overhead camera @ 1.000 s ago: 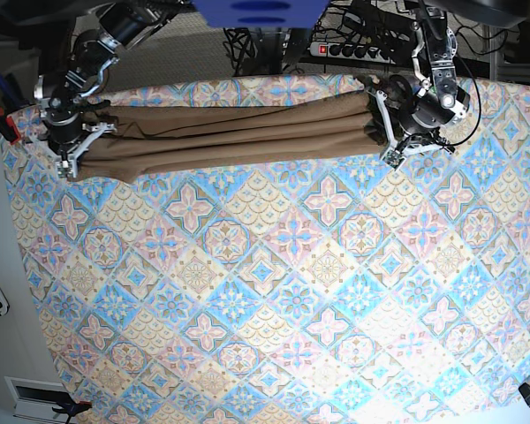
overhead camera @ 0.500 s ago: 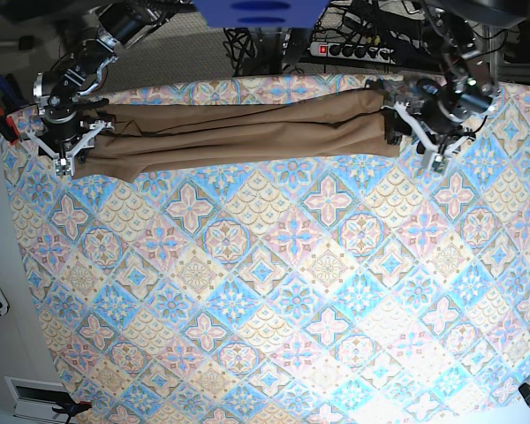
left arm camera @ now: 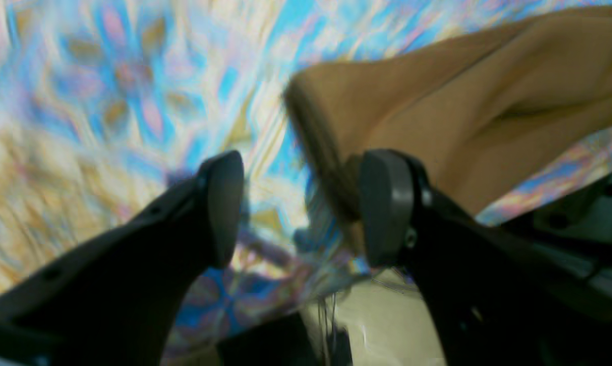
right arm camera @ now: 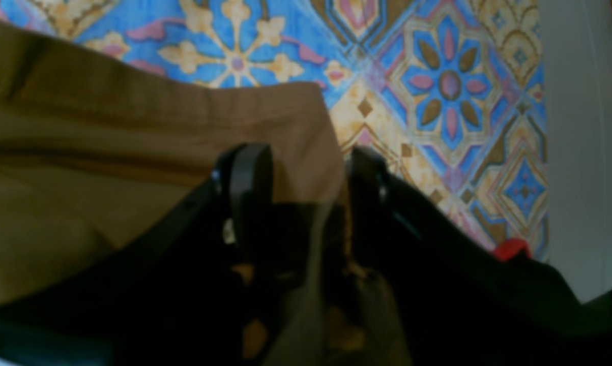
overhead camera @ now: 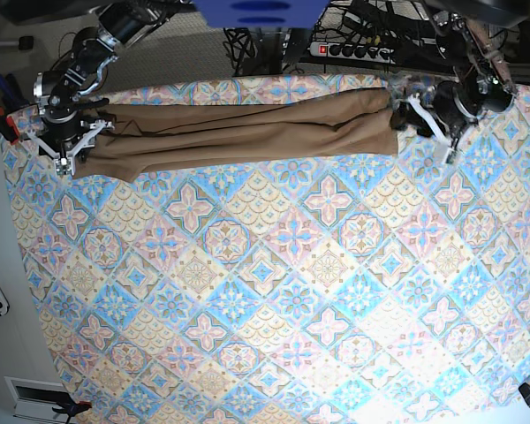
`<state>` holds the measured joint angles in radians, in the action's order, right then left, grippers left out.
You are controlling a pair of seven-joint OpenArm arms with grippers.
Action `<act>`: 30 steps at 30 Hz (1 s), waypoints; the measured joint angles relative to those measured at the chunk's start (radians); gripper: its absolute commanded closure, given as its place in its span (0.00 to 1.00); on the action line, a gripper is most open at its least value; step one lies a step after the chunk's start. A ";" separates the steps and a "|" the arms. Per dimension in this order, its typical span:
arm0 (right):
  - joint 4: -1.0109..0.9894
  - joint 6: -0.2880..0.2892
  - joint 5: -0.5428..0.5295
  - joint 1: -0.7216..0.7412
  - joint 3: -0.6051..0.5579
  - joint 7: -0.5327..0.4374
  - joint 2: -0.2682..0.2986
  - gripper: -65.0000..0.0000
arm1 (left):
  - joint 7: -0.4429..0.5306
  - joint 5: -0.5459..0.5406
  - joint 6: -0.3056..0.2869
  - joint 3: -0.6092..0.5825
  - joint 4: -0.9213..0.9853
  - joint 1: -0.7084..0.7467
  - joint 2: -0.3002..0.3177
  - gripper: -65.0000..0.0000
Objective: Layout the t-shirt on the table in an organized manner, then fold the t-shirt properly
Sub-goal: 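Release the strip end with the left gripper and regrasp it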
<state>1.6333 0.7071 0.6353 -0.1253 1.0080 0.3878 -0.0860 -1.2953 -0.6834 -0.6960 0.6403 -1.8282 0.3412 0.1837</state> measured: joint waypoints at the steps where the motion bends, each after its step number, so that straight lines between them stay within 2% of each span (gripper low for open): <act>1: 0.000 0.000 0.000 -0.003 0.000 0.000 0.000 0.63 | 0.000 0.008 0.000 -0.022 0.021 0.000 0.003 0.45; 4: 0.000 0.000 -0.003 -0.008 0.000 0.000 0.000 0.63 | 0.011 0.005 0.000 -0.082 0.063 -0.011 0.002 0.45; 14: 0.000 0.000 0.000 -0.007 0.000 0.000 0.000 0.63 | 0.040 -0.024 -0.008 -0.174 0.130 -0.019 0.014 0.46; 16: 0.000 0.000 0.000 -0.007 0.000 0.000 0.000 0.63 | 0.069 -0.024 -0.008 -0.217 0.147 -0.023 0.026 0.47; 18: 0.000 0.000 0.000 -0.006 0.000 0.000 0.000 0.63 | 0.087 -0.024 -0.007 -0.247 0.159 -0.032 0.027 0.57; 22: 0.004 0.000 0.001 -0.005 0.000 0.001 0.000 0.63 | 0.110 -0.036 -0.002 -0.275 0.193 -0.040 0.016 0.96; 23: 0.004 0.000 0.001 -0.005 0.000 0.001 0.000 0.63 | 0.107 -0.036 0.000 -0.275 0.196 -0.046 0.018 1.00; 30: 0.011 0.000 0.000 -0.005 0.002 0.002 0.000 0.63 | 0.040 -0.035 -0.002 -0.274 0.202 -0.089 0.018 1.00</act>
<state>1.6444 0.7074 0.6353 -0.1307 1.0100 0.3893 -0.0864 -1.2549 -0.7189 -0.6983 0.3660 -1.6260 0.2527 0.2012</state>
